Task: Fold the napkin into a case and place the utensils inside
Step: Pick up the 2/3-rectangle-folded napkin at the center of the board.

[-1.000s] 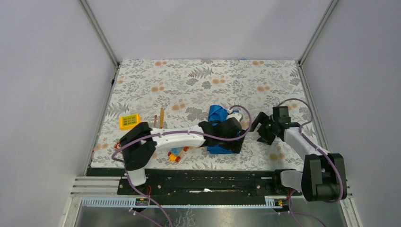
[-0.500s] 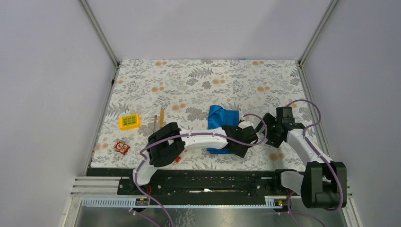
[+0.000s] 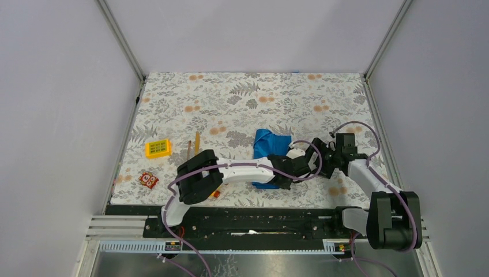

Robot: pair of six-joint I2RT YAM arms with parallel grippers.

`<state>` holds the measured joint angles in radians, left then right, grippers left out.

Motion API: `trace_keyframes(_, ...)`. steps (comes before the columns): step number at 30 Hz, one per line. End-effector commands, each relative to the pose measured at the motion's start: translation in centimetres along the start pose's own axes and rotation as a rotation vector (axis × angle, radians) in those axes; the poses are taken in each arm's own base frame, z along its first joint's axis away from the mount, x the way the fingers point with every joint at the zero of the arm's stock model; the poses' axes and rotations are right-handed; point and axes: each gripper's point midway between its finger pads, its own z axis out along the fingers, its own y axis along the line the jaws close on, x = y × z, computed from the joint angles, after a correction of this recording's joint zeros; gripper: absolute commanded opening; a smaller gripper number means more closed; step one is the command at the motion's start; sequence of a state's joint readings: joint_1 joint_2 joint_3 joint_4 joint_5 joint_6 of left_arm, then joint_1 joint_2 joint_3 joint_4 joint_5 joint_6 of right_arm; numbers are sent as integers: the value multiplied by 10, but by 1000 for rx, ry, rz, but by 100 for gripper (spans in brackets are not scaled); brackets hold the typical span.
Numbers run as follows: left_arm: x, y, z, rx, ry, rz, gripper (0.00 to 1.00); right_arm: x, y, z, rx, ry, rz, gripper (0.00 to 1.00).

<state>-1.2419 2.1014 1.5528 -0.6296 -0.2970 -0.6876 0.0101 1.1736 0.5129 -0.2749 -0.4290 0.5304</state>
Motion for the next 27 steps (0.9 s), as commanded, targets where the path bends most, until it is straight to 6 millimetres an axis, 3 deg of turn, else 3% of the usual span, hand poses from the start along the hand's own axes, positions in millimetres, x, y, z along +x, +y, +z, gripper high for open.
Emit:
trace_keyframes(1,-23,5,-42,91,-104,-54,0,3,49,4,-314,70,-45,100)
trace_keyframes(5,-31,11,-64,197,-138,-126,0,-5,71,14,-457,77,-5,100)
trace_keyframes(10,-31,20,-71,246,-146,-171,0,4,90,36,-516,148,56,100)
trace_keyframes(15,-26,21,-69,259,-133,-169,0,0,90,53,-539,142,121,96)
trace_keyframes(19,-24,16,-66,279,-119,-156,0,-9,97,55,-578,123,133,89)
trace_keyframes(23,-23,14,-63,286,-109,-147,0,-16,92,46,-570,80,166,98)
trace_keyframes(27,-23,12,-62,301,-103,-142,0,-15,82,50,-507,82,135,100)
